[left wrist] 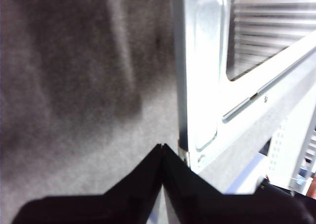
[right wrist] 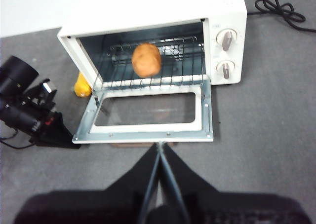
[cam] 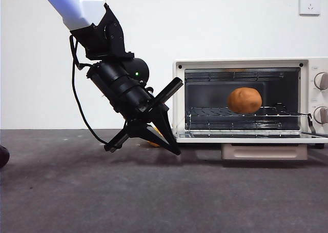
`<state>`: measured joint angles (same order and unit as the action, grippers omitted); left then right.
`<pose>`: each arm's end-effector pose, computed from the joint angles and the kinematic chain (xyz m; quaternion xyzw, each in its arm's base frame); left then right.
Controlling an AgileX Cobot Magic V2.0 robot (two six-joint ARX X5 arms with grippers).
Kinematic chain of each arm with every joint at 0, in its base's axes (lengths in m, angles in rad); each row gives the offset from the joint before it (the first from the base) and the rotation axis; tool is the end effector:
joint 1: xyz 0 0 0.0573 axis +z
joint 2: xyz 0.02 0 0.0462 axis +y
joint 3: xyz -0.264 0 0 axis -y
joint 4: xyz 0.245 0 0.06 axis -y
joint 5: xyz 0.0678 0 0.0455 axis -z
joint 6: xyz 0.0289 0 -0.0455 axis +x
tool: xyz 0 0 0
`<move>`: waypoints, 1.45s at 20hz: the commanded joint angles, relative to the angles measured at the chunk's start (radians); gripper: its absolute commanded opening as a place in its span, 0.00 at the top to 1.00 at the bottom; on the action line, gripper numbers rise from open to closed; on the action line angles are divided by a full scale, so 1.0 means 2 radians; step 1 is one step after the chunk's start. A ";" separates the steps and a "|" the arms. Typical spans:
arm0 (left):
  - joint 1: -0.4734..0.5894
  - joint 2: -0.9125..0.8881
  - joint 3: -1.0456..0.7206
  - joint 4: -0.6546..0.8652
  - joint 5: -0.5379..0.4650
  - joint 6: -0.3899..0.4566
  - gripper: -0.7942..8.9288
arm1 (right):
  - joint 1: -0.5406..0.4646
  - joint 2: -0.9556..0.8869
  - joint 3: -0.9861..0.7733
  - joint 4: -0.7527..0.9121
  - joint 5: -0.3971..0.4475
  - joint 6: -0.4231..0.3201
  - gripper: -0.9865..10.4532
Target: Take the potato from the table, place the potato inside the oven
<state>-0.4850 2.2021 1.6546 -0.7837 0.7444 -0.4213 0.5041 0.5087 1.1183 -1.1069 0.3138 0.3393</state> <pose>0.3778 -0.2212 0.1538 -0.2125 0.6937 -0.3155 0.6117 0.0391 0.0114 0.3761 0.0665 0.2381 0.0526 0.9675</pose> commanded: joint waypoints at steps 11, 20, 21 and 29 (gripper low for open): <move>0.015 0.008 -0.003 0.020 0.069 -0.003 0.93 | 0.001 0.000 0.000 -0.001 -0.019 -0.001 0.91; 0.037 0.008 -0.003 0.038 0.134 -0.004 0.93 | 0.001 0.000 0.000 0.000 -0.026 -0.001 0.91; 0.038 0.008 -0.003 0.044 0.143 -0.008 0.93 | 0.001 0.000 0.000 0.000 -0.026 -0.001 0.91; 0.038 0.008 -0.002 0.060 0.158 -0.013 0.93 | 0.001 0.000 0.000 0.000 -0.026 -0.001 0.91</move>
<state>-0.3992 2.2066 1.6539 -0.6960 1.0153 -0.4442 0.5041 0.5087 1.1183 -1.1114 0.2619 0.3397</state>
